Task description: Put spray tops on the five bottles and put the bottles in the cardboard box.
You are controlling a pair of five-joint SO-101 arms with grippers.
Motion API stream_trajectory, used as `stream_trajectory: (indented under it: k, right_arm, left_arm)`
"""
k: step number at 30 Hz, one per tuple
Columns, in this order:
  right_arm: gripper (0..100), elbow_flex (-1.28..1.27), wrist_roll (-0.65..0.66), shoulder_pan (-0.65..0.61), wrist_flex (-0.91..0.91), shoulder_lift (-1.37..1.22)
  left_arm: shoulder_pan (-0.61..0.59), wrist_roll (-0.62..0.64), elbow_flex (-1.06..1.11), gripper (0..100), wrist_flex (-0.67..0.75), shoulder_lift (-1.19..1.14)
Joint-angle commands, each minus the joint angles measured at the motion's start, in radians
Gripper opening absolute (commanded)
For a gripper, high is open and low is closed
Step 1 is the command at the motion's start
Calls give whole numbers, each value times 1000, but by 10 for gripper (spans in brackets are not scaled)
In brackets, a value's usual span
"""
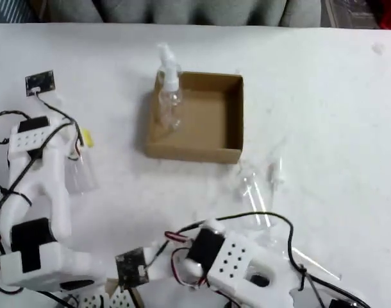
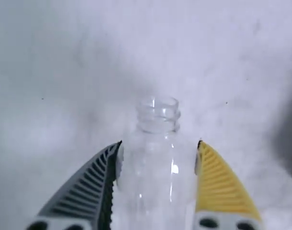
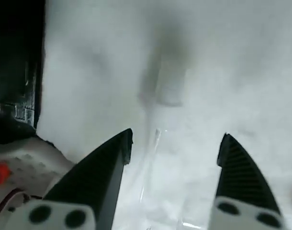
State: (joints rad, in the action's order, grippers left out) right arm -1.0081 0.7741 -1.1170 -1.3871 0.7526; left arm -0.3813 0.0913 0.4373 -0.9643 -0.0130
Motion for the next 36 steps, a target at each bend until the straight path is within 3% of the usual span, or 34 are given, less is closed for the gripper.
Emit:
stream_trajectory:
  k: [1,8,17,19,22,24,27,30,36]
  right_arm:
    - [258,-66,2,-13,130,4]
    - [255,-126,0,-41,286,-8]
    - [245,-78,-54,-38,424,-255]
    - [190,-71,-54,-36,438,-275]
    - [30,-71,-55,-35,449,-286]
    - [28,-71,-55,-27,444,-286]
    - [13,-48,-55,39,407,-285]
    - [17,63,-75,156,254,-283]
    - [16,367,-178,513,-85,-194]
  left_arm:
    - [-10,12,-75,21,20,-1]
    - [-12,11,-72,21,21,-1]
    - [-12,11,-69,21,21,-2]
    - [-12,11,-69,21,21,-2]
    - [-12,9,-68,21,21,-2]
    - [-12,9,-68,21,21,-4]
    - [-10,9,-68,21,21,-4]
    - [-10,9,-66,21,21,-4]
    - [-10,9,-66,21,23,-4]
